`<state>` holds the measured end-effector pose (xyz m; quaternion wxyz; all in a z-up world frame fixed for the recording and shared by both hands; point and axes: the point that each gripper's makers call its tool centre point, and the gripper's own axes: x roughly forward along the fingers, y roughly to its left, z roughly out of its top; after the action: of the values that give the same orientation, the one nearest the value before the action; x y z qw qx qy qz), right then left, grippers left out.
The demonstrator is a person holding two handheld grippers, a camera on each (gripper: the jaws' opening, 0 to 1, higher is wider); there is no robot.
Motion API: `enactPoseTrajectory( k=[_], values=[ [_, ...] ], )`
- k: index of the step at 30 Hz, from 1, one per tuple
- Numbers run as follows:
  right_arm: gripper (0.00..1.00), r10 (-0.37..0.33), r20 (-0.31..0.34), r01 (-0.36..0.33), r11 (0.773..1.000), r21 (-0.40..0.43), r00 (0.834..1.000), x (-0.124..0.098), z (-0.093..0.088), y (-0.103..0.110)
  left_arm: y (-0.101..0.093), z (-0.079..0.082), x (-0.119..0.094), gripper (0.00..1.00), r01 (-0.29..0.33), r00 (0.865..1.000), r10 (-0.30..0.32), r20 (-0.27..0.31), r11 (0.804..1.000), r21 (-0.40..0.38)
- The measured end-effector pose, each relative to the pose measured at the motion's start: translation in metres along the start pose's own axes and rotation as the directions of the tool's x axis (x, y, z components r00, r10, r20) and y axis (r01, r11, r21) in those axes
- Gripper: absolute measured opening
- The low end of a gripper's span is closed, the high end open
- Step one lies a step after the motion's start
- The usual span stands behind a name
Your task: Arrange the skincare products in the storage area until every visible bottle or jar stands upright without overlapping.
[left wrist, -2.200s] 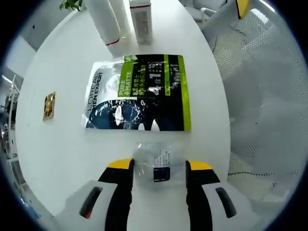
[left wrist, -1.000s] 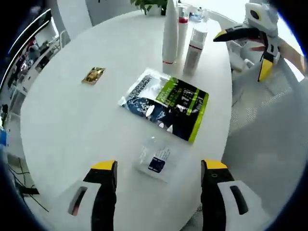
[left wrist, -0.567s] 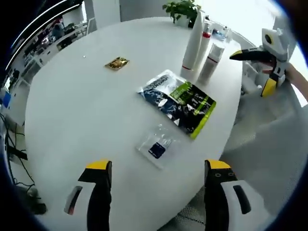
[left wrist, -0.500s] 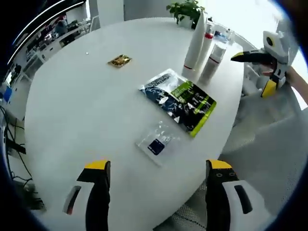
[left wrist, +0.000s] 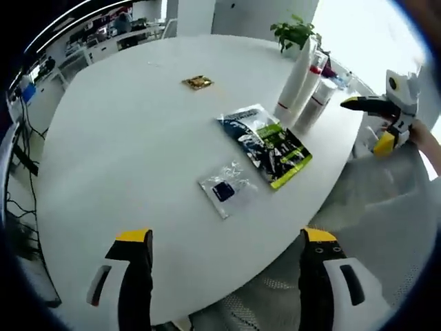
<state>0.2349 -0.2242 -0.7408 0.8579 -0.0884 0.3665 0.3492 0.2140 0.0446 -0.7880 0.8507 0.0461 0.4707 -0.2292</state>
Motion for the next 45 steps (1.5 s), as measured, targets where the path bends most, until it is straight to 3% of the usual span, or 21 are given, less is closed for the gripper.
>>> enactPoseTrajectory(
  k=[4,10,13,17,29,36,45],
  values=[
    [0.96,-0.002,0.001,0.002,1.0,0.001,1.0,0.0,0.0,-0.001,-0.003,0.001,-0.003,0.86,-0.003,0.999,0.004,0.042,1.0,-0.014],
    [0.96,-0.008,-0.016,0.008,1.0,-0.012,1.0,0.0,-0.002,0.0,-0.002,0.0,-0.002,0.92,0.009,0.998,-0.01,0.058,1.0,0.011],
    [0.96,-0.01,-0.026,0.01,1.0,-0.017,1.0,0.0,-0.003,0.0,-0.009,0.008,-0.005,0.94,0.043,0.993,-0.042,0.108,0.999,-0.005],
    [0.97,-0.011,-0.036,0.01,1.0,-0.023,0.999,0.002,-0.004,0.001,-0.006,0.01,-0.002,0.97,0.043,0.992,-0.042,0.12,0.999,-0.006],
    [0.97,-0.015,-0.041,0.014,1.0,-0.021,0.999,0.002,-0.006,-0.001,-0.005,0.007,-0.003,0.97,0.021,0.994,-0.021,0.108,1.0,0.001],
    [0.96,-0.019,-0.032,0.019,1.0,-0.008,0.999,0.001,-0.005,-0.002,-0.009,0.004,-0.003,0.92,0.026,0.997,-0.028,0.072,0.999,0.031],
    [0.96,-0.013,-0.019,0.013,1.0,0.002,1.0,0.0,-0.004,-0.002,-0.008,0.01,0.005,0.95,0.035,0.999,-0.036,0.013,0.999,0.033]
  ],
)
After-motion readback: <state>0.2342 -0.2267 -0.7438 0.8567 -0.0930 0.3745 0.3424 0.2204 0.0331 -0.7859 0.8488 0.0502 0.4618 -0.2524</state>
